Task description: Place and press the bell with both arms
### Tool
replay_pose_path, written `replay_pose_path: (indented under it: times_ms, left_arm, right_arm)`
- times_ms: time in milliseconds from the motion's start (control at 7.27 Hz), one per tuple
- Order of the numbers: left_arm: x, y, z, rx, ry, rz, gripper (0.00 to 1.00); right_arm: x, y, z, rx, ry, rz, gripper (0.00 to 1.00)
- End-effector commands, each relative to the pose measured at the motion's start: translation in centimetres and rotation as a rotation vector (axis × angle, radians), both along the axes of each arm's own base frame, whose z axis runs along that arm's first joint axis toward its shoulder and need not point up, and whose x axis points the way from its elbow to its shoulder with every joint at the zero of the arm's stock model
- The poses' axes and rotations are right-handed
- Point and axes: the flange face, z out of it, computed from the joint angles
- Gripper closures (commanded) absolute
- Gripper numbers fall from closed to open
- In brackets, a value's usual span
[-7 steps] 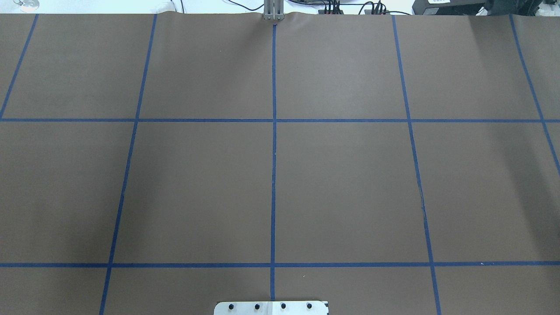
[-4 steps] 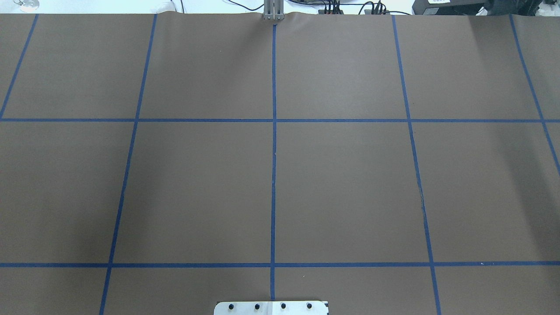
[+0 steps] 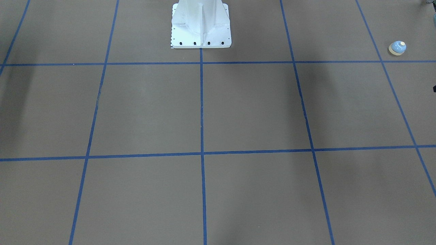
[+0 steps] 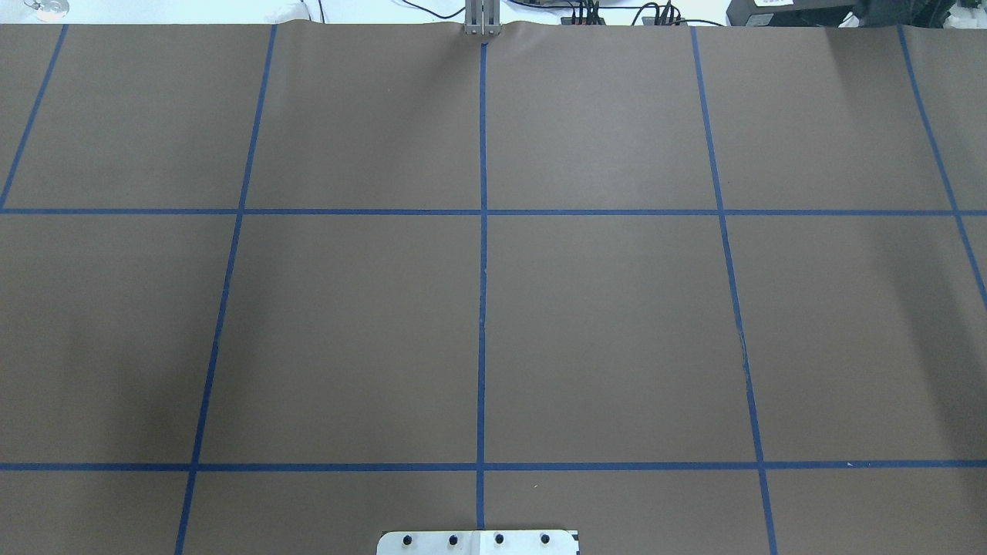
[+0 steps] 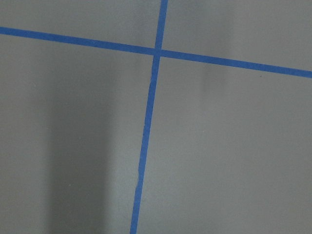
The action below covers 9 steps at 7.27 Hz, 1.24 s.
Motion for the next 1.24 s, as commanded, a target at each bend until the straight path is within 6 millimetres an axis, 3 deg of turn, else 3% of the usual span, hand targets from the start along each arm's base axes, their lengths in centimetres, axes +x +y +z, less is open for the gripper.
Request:
replay_pose_path:
  times_ms: [0, 688, 1101]
  left_arm:
    - [0.8, 1.5, 3.8, -0.052, -0.006, 0.021, 0.0]
    - [3.4, 10.5, 11.3, -0.185, -0.039, 0.115, 0.0]
    - [3.1, 16.7, 15.2, -0.284, -0.06, 0.146, 0.0]
  right_arm:
    - [0.0, 0.8, 0.7, -0.017, -0.006, 0.0, 0.0]
    - [0.0, 2.0, 1.7, -0.04, -0.006, -0.002, 0.0]
    - [0.0, 2.1, 1.8, -0.039, -0.006, -0.003, 0.0]
